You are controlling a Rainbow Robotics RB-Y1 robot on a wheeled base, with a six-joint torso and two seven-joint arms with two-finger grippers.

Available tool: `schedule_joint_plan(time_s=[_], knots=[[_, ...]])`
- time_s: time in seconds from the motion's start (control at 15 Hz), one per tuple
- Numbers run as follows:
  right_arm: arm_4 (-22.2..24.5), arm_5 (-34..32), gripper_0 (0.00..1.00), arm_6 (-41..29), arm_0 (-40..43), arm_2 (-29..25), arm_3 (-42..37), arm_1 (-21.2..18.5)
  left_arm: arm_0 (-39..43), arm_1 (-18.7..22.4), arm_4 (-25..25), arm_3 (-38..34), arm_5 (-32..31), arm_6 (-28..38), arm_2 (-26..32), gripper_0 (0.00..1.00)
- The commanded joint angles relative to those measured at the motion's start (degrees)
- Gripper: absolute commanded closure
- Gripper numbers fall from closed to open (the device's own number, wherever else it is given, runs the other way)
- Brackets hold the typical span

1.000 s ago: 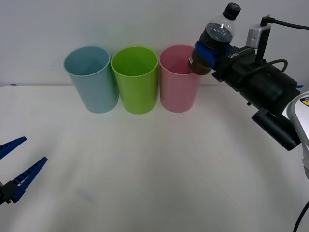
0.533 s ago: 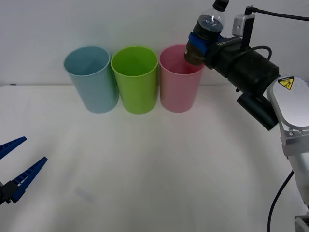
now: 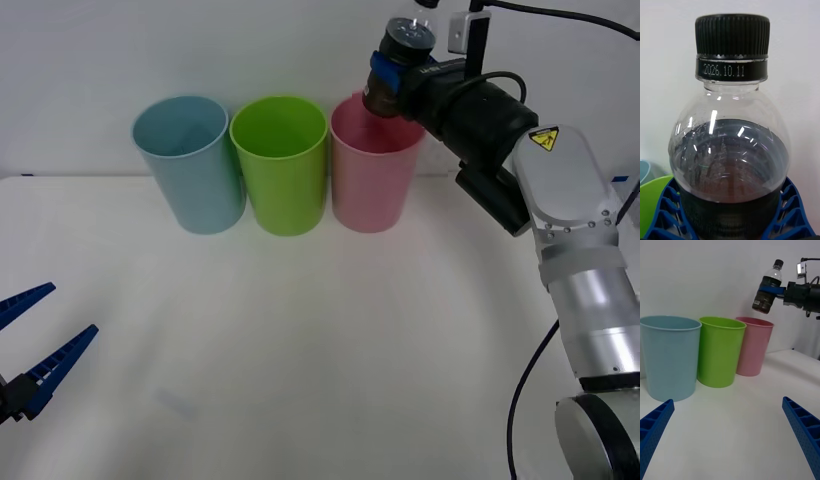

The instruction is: Grasp the object on the table and drop it into the matching bin: aluminum can to the light blue bin, PET bottle to the pink bin.

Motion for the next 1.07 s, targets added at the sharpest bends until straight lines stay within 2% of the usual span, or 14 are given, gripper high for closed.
schedule_joint_plan(time_s=[0.07, 0.27, 0.73, 0.8, 0.87, 0.93, 1.0, 1.07], knots=[[1.8, 0.1, 1.0, 0.7, -1.6, -0.8, 2.6, 1.5, 0.0, 0.0, 0.0, 0.0, 0.0, 0.0, 0.0, 0.0], [3.6, 0.1, 1.0, 0.8, -1.9, -1.7, 3.0, 2.6, 0.0, 0.0, 0.0, 0.0, 0.0, 0.0, 0.0, 0.0], [3.7, 0.1, 1.0, 1.0, -1.9, -2.1, 3.0, 2.6, 0.0, 0.0, 0.0, 0.0, 0.0, 0.0, 0.0, 0.0], [3.7, 0.1, 0.94, 0.9, -1.9, -2.1, 3.0, 2.6, 0.0, 0.0, 0.0, 0.0, 0.0, 0.0, 0.0, 0.0], [3.7, 0.1, 0.87, 1.0, -1.9, -2.2, 3.0, 2.6, 0.0, 0.0, 0.0, 0.0, 0.0, 0.0, 0.0, 0.0], [3.7, 0.1, 0.75, 0.9, -1.9, -2.3, 3.0, 2.6, 0.0, 0.0, 0.0, 0.0, 0.0, 0.0, 0.0, 0.0], [3.7, 0.1, 0.26, 0.9, -1.8, -2.4, 3.0, 2.6, 0.0, 0.0, 0.0, 0.0, 0.0, 0.0, 0.0, 0.0], [3.7, 0.1, 0.0, 0.9, -1.8, -2.6, 3.0, 2.6, 0.0, 0.0, 0.0, 0.0, 0.0, 0.0, 0.0, 0.0]])
